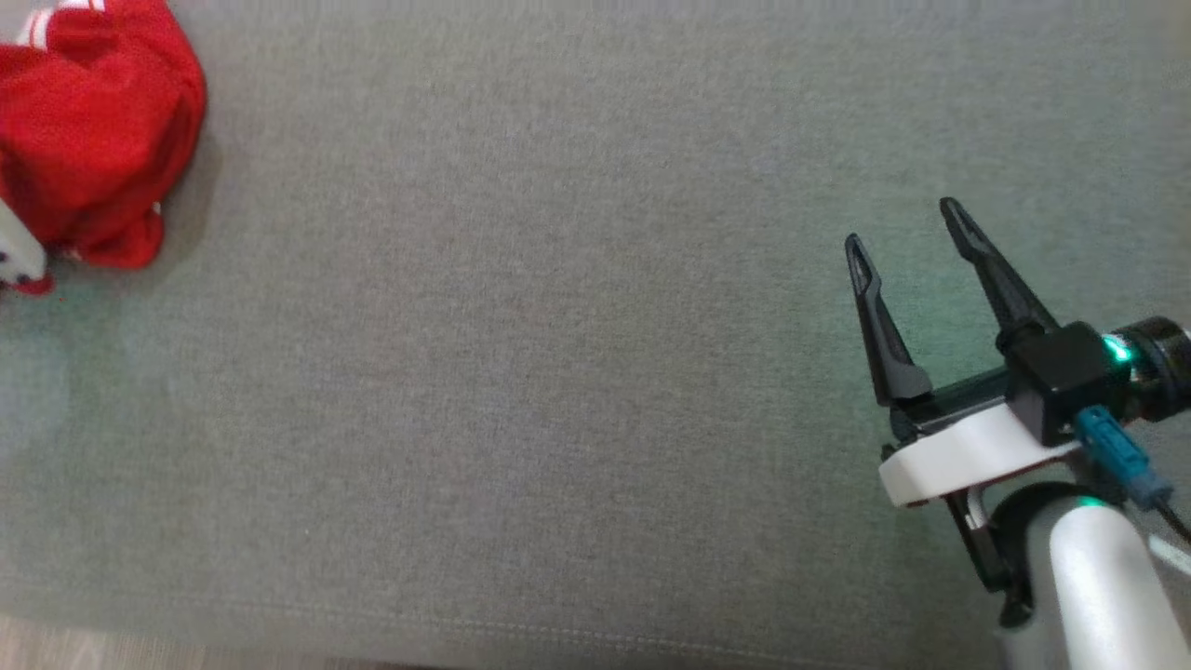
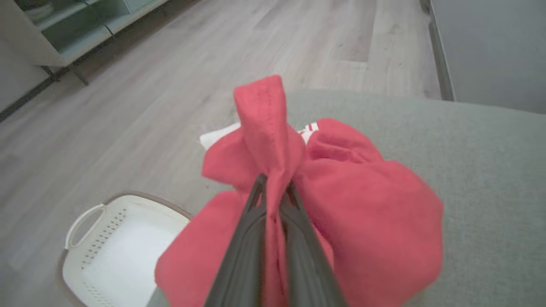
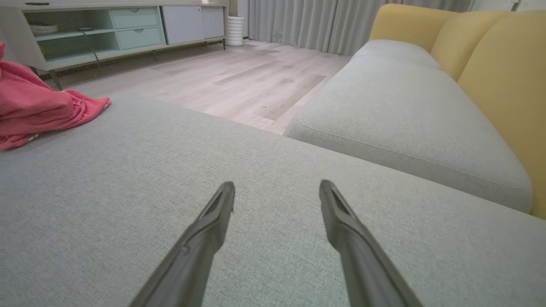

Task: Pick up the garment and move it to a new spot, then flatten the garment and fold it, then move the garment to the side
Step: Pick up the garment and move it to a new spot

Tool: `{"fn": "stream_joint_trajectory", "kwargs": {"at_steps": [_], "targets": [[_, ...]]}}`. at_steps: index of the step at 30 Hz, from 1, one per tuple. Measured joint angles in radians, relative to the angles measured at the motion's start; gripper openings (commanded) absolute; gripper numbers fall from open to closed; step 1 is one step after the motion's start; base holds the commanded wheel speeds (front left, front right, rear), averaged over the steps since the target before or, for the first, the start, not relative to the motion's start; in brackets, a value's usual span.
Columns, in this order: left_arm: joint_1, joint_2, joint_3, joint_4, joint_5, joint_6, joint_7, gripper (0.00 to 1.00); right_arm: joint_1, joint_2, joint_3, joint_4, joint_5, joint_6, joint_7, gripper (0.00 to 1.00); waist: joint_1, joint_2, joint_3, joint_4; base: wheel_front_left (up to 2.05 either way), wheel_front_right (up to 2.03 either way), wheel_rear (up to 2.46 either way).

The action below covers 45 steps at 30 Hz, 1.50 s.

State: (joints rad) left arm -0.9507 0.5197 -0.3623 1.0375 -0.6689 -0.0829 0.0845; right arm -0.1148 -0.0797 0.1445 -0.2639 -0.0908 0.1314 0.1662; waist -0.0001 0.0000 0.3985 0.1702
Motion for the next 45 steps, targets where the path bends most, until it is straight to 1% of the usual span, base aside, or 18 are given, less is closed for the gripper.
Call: {"fn": "stream_joint_trajectory", "kwargs": {"at_steps": [3, 5, 9, 15, 20, 23, 27, 30, 32, 34, 37, 40, 43, 45], "targets": [[-0.025, 0.035, -0.032, -0.025, 0.041, -0.014, -0.021, 0.00, 0.002, 0.009, -0.005, 0.034, 0.005, 0.000, -0.026, 1.00, 0.0000, 0.0000, -0.043, -0.013, 0.00, 0.00, 0.00], [-0.041, 0.045, -0.051, -0.050, 0.059, -0.017, -0.027, 0.00, 0.005, 0.012, -0.014, 0.059, 0.020, 0.000, -0.042, 1.00, -0.0001, 0.0000, -0.076, -0.024, 0.00, 0.00, 0.00], [-0.078, 0.042, -0.105, -0.120, 0.102, -0.023, -0.005, 0.00, 0.009, 0.017, -0.026, 0.108, 0.040, 0.000, -0.077, 1.00, -0.0001, 0.0000, -0.145, -0.052, 0.00, 0.00, 0.00], [-0.123, 0.033, -0.184, -0.240, 0.160, -0.024, 0.051, 0.00, 0.054, 0.025, -0.050, 0.173, 0.115, 0.000, -0.133, 1.00, -0.0002, 0.0001, -0.253, -0.108, 0.00, 0.00, 0.00], [-0.133, -0.001, -0.225, -0.331, 0.161, -0.032, 0.091, 0.00, 0.072, 0.029, -0.053, 0.214, 0.155, 0.000, -0.162, 1.00, -0.0002, 0.0001, -0.338, -0.171, 0.00, 0.00, 0.00], [-0.143, -0.033, -0.238, -0.397, 0.152, -0.033, 0.101, 0.00, 0.089, 0.030, -0.059, 0.224, 0.158, 0.000, -0.177, 1.00, -0.0002, 0.0001, -0.375, -0.215, 0.00, 0.00, 0.00], [-0.179, -0.093, -0.249, -0.493, 0.108, -0.041, 0.127, 0.00, 0.115, 0.031, -0.081, 0.239, 0.166, 0.000, -0.185, 1.00, -0.0001, 0.0001, -0.406, -0.264, 0.00, 0.00, 0.00], [-0.193, -0.130, -0.251, -0.553, 0.079, -0.041, 0.145, 0.00, 0.124, 0.031, -0.091, 0.240, 0.169, 0.000, -0.189, 1.00, -0.0002, 0.0001, -0.411, -0.287, 0.00, 0.00, 0.00], [-0.187, -0.140, -0.253, -0.580, 0.066, -0.040, 0.153, 0.00, 0.127, 0.031, -0.090, 0.244, 0.179, 0.000, -0.193, 1.00, -0.0002, 0.0001, -0.399, -0.293, 0.00, 0.00, 0.00], [-0.161, -0.139, -0.251, -0.597, 0.055, -0.022, 0.153, 0.00, 0.125, 0.031, -0.089, 0.246, 0.180, 0.000, -0.194, 1.00, 0.0000, 0.0001, -0.377, -0.295, 0.00, 0.00, 0.00], [-0.063, -0.136, -0.249, -0.590, 0.031, 0.007, 0.139, 0.00, 0.117, 0.032, -0.086, 0.253, 0.189, 0.000, -0.203, 1.00, 0.0002, 0.0001, -0.334, -0.298, 0.00, 0.00, 0.00], [0.067, -0.132, -0.244, -0.541, 0.005, 0.033, 0.105, 0.00, 0.081, 0.032, -0.078, 0.265, 0.197, 0.000, -0.211, 1.00, 0.0003, 0.0001, -0.283, -0.302, 0.00, 0.00, 0.00], [0.177, -0.116, -0.224, -0.450, -0.010, 0.058, 0.060, 0.00, 0.033, 0.032, -0.073, 0.273, 0.197, 0.000, -0.220, 1.00, 0.0004, 0.0000, -0.232, -0.310, 0.00, 0.00, 0.00], [0.227, -0.100, -0.220, -0.385, -0.010, 0.064, 0.029, 0.00, 0.008, 0.032, -0.072, 0.277, 0.196, 0.000, -0.224, 1.00, 0.0003, 0.0000, -0.198, -0.315, 0.00, 0.00, 0.00]]}}
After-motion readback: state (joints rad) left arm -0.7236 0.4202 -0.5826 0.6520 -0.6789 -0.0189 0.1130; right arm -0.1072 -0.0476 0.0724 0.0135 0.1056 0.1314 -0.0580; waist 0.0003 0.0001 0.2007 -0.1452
